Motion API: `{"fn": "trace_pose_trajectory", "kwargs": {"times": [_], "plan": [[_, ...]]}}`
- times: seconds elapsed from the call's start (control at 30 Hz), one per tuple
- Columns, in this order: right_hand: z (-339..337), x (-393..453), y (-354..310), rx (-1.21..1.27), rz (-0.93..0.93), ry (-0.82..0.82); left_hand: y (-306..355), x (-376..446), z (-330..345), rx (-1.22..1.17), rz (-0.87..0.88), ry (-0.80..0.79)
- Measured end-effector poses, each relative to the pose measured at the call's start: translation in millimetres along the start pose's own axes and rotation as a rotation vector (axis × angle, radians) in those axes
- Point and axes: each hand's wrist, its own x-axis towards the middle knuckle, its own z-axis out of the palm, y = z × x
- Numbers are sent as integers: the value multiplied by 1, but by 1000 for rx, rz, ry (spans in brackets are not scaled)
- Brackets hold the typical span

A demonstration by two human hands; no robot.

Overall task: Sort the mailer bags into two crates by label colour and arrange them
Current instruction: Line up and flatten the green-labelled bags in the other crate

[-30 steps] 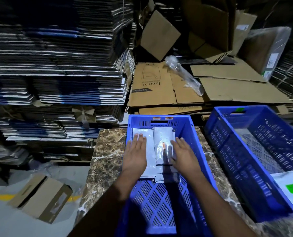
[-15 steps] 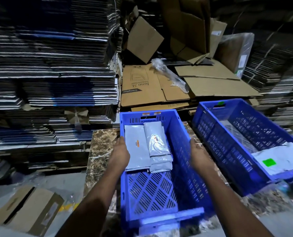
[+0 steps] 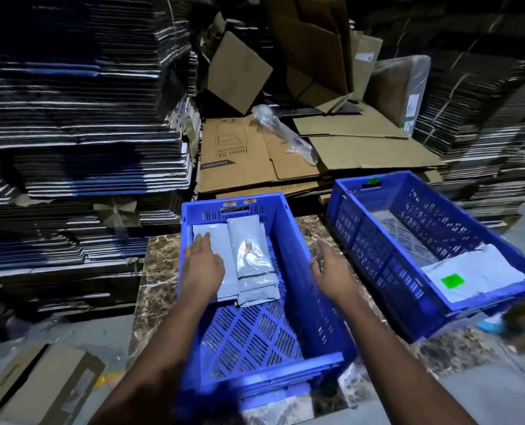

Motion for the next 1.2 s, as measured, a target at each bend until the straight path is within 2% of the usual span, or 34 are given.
{"fn": "trace_pose_trajectory", "kwargs": {"times": [0.13, 0.27, 0.43, 0.57, 0.7, 0.8, 1.0, 1.2], "plan": [[-40, 8, 42, 35, -74, 107, 74, -17, 37, -77, 121, 21], [-86, 20, 118, -51, -114, 153, 167, -31, 102, -116, 252, -31], [-142, 26, 230, -82, -61, 48, 279, -54, 199, -130, 263, -181], [-171, 33, 285, -78, -150, -166, 328, -57, 251, -192, 153, -253], [-173, 25, 278, -56, -326, -368, 357, -55, 269, -208, 73, -245], [-162, 20, 267, -111, -341, -429, 362, -46, 270, -173, 61, -256], [-148, 13, 242, -65, -298, -487, 349, -47, 261, -99, 75, -302], [-115, -11, 217, 106, -393, -407, 313, -54, 237, -36, 74, -285]]}}
